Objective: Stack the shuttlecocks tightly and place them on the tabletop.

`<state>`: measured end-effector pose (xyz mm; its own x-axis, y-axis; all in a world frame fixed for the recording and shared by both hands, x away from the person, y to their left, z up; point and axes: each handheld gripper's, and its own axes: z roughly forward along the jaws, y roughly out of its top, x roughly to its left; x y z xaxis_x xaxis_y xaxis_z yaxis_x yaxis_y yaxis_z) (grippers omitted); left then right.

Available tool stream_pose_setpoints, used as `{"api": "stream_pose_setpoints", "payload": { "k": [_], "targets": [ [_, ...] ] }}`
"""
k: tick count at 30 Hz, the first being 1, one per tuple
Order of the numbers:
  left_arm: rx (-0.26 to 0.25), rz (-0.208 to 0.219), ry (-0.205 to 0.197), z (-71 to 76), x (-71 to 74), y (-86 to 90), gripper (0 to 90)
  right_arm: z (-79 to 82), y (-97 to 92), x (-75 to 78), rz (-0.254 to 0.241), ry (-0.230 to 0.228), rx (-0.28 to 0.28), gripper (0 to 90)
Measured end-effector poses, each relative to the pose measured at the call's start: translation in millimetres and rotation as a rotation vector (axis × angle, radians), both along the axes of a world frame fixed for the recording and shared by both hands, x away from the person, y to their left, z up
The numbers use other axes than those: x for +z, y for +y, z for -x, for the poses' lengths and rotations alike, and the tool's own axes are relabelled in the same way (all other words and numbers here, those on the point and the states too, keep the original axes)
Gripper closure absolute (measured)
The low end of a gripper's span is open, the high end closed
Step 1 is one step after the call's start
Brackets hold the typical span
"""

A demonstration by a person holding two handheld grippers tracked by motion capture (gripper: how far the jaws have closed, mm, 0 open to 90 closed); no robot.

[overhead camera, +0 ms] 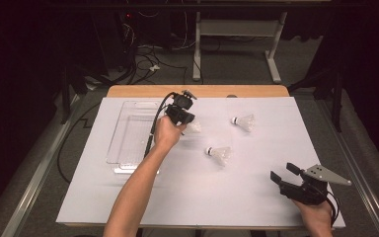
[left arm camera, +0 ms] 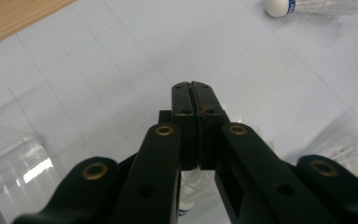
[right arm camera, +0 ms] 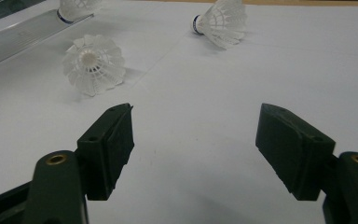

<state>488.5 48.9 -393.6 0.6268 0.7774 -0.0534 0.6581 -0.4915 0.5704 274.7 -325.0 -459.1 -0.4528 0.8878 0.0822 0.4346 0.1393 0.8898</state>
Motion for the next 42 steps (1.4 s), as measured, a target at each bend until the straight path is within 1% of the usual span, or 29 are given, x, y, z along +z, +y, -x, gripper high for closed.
{"api": "stream_pose_setpoints", "payload": {
  "k": [7, 10, 14, 18, 22, 23, 25, 31, 35, 42],
  "targets": [
    [-0.004, 0.001, -0.016, -2.0, -1.8, -4.5, 88.9, -3.1, -4.4, -2.2, -0.014, 0.019, -0.013, 28.3],
    [-0.006, -0.015, -0.012, -3.6, -2.3, -6.0, 88.8, -3.6, -2.9, -2.5, -0.002, 0.022, -0.003, 28.7],
    [-0.018, -0.029, -0.03, -3.5, 0.3, -11.8, 88.8, -4.1, -2.6, -2.6, -0.001, 0.025, 0.001, 28.7],
    [-0.03, -0.043, -0.04, -4.5, 0.8, -18.6, 88.8, -4.5, -2.9, -2.7, -0.003, 0.028, 0.001, 28.7],
    [-0.045, -0.06, -0.046, -5.3, -3.3, -23.8, 88.7, -4.0, -2.6, -2.6, -0.004, 0.027, 0.004, 28.7],
    [-0.05, -0.07, -0.051, -5.6, -4.4, -24.6, 88.7, -4.0, -2.6, -2.6, -0.004, 0.027, 0.004, 28.6],
    [-0.044, -0.078, -0.057, -6.7, -6.9, -25.8, 88.5, -3.9, -2.4, -2.5, -0.005, 0.027, 0.005, 28.6],
    [-0.033, -0.064, -0.05, -10.9, -12.4, -25.7, 88.1, -4.0, -2.3, -2.6, -0.004, 0.026, 0.009, 28.6],
    [-0.038, -0.067, -0.042, -11.9, -16.3, -27.5, 87.6, -4.0, -1.5, -2.6, -0.004, 0.029, 0.009, 28.5],
    [-0.055, -0.111, -0.037, -10.7, -22.7, -36.6, 86.9, -3.7, -1.2, -2.5, -0.003, 0.028, 0.011, 28.5]
  ]
}}
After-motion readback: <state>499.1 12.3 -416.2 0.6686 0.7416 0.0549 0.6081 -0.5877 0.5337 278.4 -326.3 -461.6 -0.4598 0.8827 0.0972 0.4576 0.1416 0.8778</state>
